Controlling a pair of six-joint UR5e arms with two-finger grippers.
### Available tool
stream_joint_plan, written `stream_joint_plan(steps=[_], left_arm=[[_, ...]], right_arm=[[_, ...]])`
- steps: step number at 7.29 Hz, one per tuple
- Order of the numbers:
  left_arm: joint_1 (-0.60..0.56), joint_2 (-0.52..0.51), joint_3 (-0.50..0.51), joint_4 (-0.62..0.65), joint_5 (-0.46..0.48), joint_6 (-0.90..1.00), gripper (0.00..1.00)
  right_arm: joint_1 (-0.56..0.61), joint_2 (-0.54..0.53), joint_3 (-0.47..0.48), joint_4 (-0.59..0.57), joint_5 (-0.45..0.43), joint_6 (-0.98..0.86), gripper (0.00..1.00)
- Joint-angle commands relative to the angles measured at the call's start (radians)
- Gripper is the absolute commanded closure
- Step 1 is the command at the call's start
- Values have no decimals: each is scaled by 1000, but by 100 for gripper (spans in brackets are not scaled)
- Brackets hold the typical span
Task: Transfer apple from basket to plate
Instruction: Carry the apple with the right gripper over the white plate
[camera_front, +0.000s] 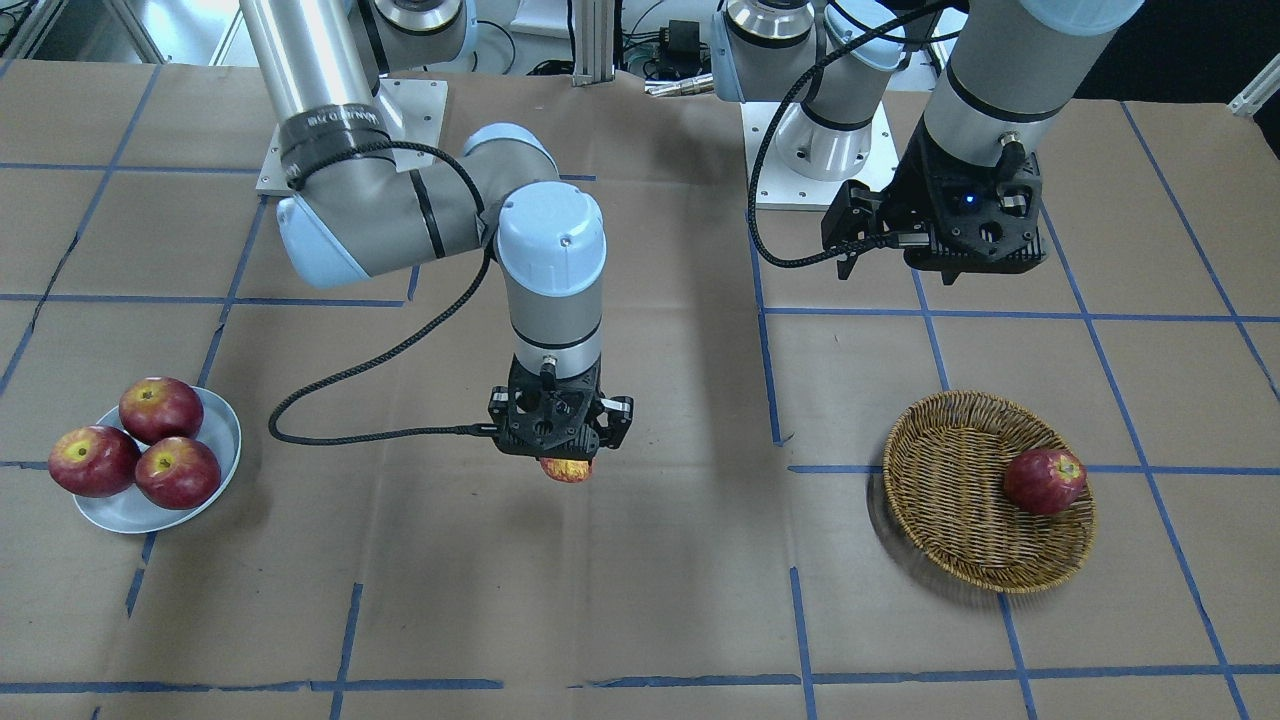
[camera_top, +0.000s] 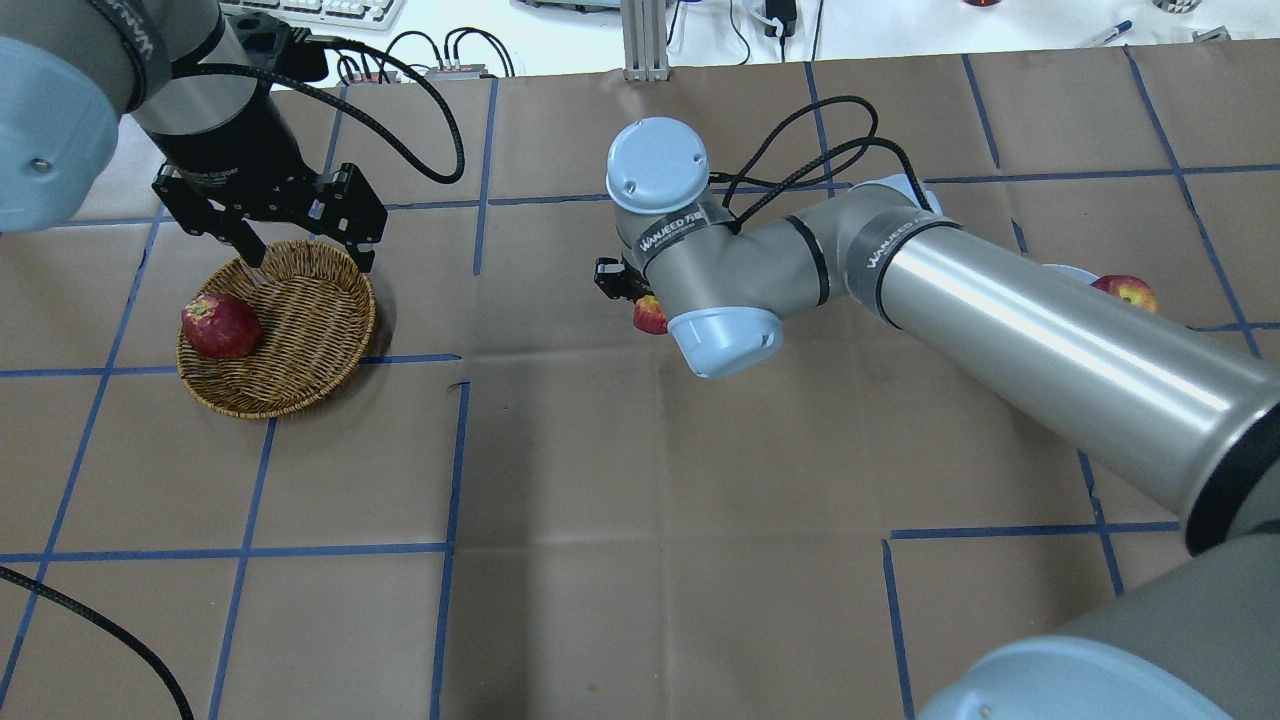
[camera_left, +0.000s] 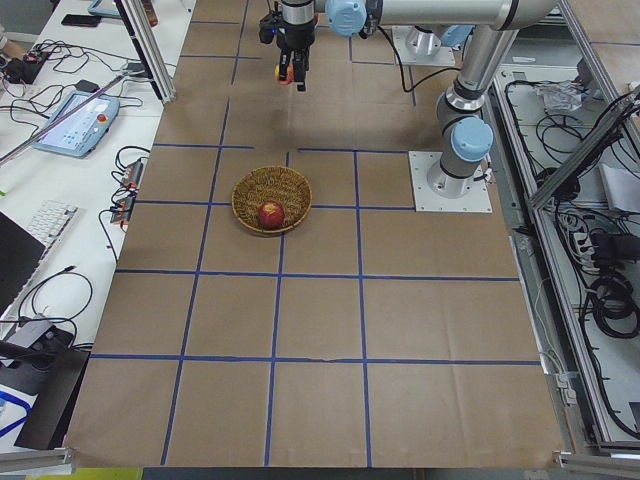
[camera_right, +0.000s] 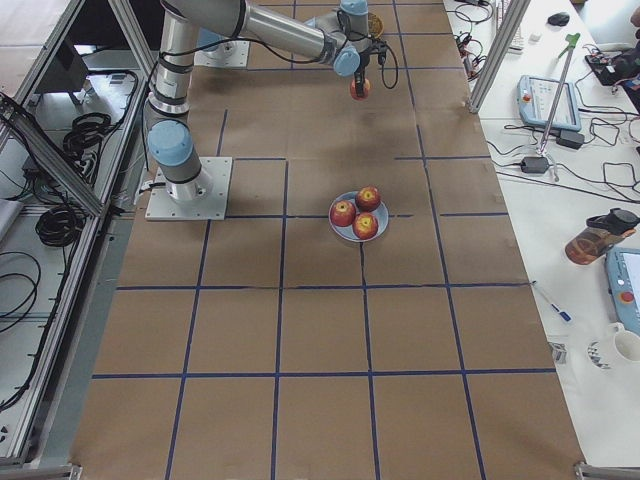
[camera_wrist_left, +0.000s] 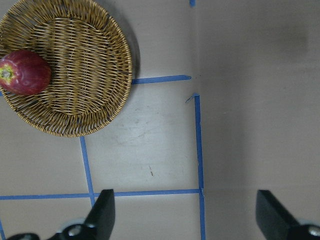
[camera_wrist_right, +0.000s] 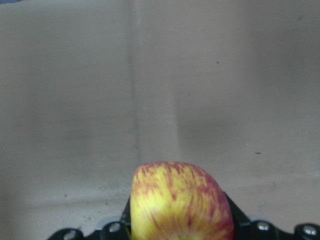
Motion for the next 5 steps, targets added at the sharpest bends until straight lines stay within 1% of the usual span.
stream_joint_plan(steps=[1, 3, 5], left_arm=[[0, 0, -1, 0, 0, -1, 1], [0, 0, -1, 0, 0, -1, 1], [-2, 0, -1, 0, 0, -4, 1]], right_arm=[[-163, -132, 16, 148, 1, -203, 47], [-352, -218, 95, 148, -6, -389, 47], [-516, -237, 110, 171, -13, -572, 47]])
